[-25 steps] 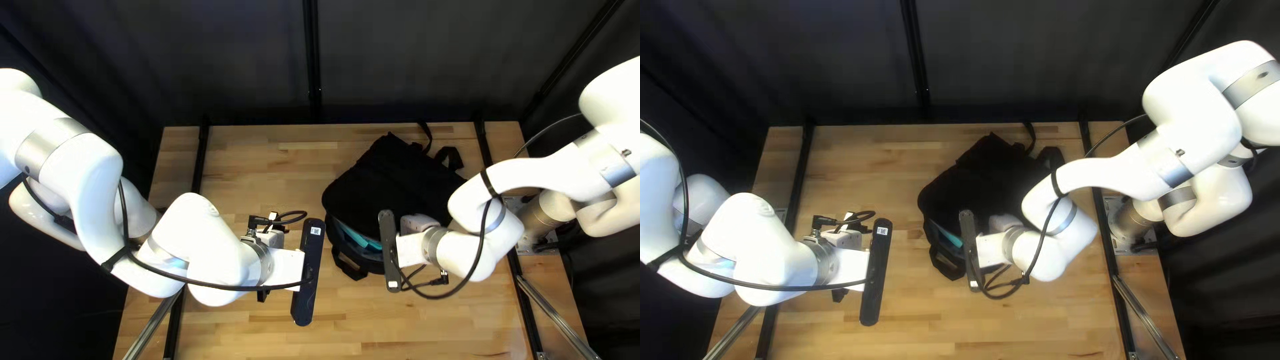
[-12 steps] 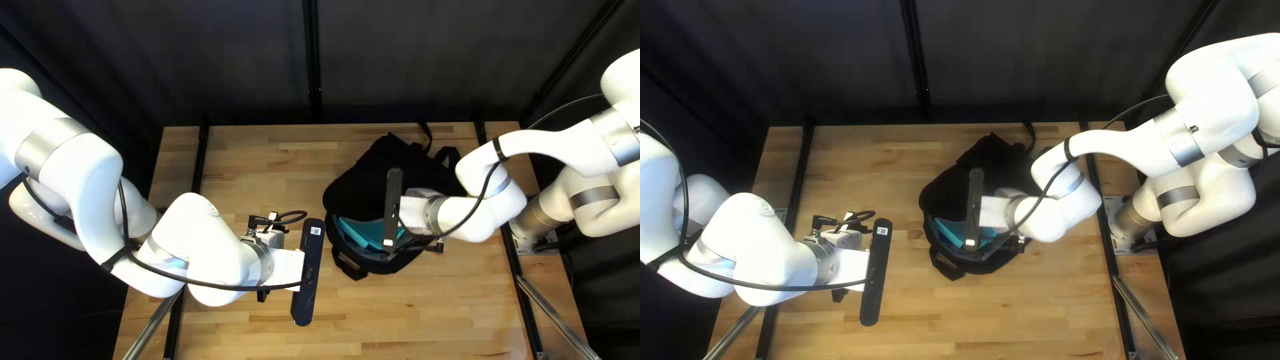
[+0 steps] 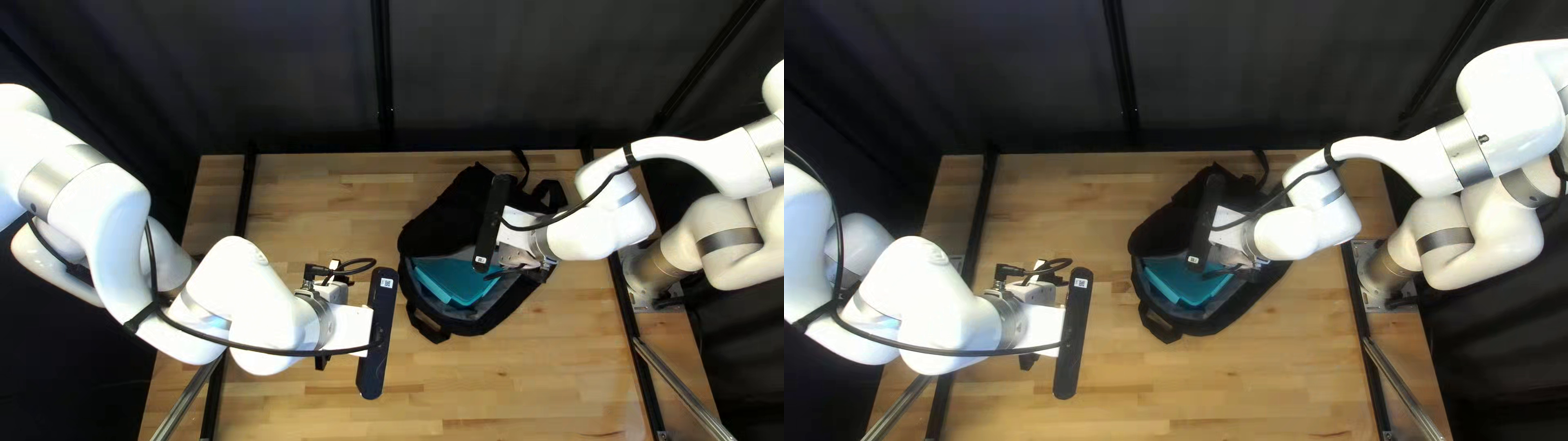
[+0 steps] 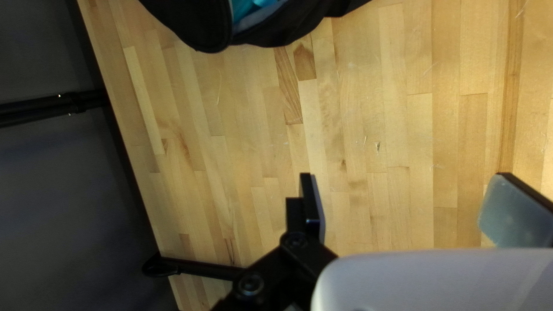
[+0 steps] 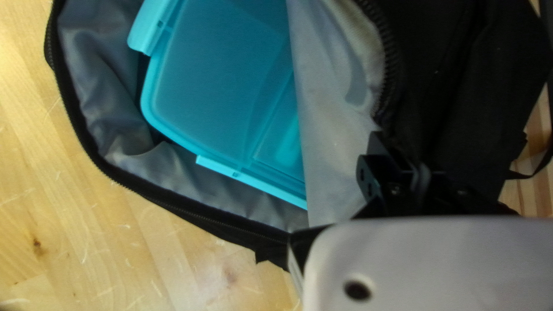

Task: Remove a lunch box from a kids backpack

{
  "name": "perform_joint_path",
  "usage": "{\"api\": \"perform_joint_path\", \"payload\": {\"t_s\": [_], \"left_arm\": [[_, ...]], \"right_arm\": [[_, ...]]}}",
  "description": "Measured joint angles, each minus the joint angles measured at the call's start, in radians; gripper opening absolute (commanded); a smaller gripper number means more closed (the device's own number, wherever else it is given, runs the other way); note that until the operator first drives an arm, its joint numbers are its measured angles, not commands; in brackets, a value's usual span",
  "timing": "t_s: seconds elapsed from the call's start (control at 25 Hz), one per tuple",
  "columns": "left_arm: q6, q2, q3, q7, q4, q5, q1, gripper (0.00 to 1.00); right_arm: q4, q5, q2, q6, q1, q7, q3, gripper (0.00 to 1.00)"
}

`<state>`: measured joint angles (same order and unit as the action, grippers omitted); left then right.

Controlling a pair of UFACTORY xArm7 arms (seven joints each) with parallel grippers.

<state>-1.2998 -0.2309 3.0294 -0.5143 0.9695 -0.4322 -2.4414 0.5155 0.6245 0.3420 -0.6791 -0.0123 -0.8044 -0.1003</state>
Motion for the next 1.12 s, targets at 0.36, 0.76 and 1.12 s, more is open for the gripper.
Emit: {"api": "perform_joint_path", "payload": {"t_s": [0.36,0.76,1.12], "left_arm": [[0.000,0.000,0.000,0.000,0.000,0.000,0.000,1.00],[0.000,0.000,0.000,0.000,0.000,0.000,0.000,1.00],[0.000,0.000,0.000,0.000,0.000,0.000,0.000,1.00]], "right_arm": [[-0.001,0.004,0.000,0.000,-0.002,-0.002,-0.005,0.00],[-0.099,0.024,0.133,0.082,0.052,-0.042,0.049,0.00],[-0.130,0.025,0.171,0.095,0.110,-0.160,0.056,0.00]]}}
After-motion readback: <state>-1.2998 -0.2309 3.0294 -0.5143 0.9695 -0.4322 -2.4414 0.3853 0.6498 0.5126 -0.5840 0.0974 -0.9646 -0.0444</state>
